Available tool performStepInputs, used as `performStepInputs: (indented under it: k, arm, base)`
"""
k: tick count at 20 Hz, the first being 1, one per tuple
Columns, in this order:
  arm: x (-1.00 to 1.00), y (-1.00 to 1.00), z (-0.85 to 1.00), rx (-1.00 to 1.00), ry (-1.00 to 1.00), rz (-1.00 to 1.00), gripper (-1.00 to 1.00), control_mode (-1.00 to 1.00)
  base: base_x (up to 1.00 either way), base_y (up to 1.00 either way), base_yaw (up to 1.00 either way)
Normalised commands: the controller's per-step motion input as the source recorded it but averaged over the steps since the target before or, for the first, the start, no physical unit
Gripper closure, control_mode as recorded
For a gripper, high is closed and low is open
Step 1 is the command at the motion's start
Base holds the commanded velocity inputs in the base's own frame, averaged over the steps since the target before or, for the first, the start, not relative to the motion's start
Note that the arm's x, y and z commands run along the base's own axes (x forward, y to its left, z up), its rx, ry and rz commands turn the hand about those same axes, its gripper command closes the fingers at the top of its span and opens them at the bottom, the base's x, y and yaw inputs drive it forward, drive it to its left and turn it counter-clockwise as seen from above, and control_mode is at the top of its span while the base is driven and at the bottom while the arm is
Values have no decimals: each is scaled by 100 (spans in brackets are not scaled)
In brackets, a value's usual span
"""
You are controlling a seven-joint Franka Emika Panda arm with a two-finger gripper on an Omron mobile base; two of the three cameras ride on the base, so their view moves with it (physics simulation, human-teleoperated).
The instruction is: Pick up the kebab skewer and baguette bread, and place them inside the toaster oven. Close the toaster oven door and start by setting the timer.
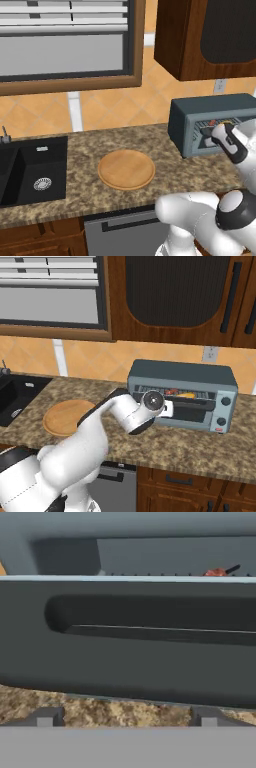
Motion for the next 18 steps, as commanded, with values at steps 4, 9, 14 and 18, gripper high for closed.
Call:
performStepInputs:
  k: [4, 9, 14, 18]
  arm:
    - [47, 0, 7, -6, 9, 0, -100, -100]
    - [29, 0, -2, -9, 8, 0, -100, -100]
    - [45, 3, -13, -8, 6, 0, -100, -100]
    - [62, 15, -8, -6, 4, 0, -100, -100]
  base:
    - [0, 0, 0]
    - [0, 0, 0]
    - [0, 0, 0]
    - [0, 0, 0]
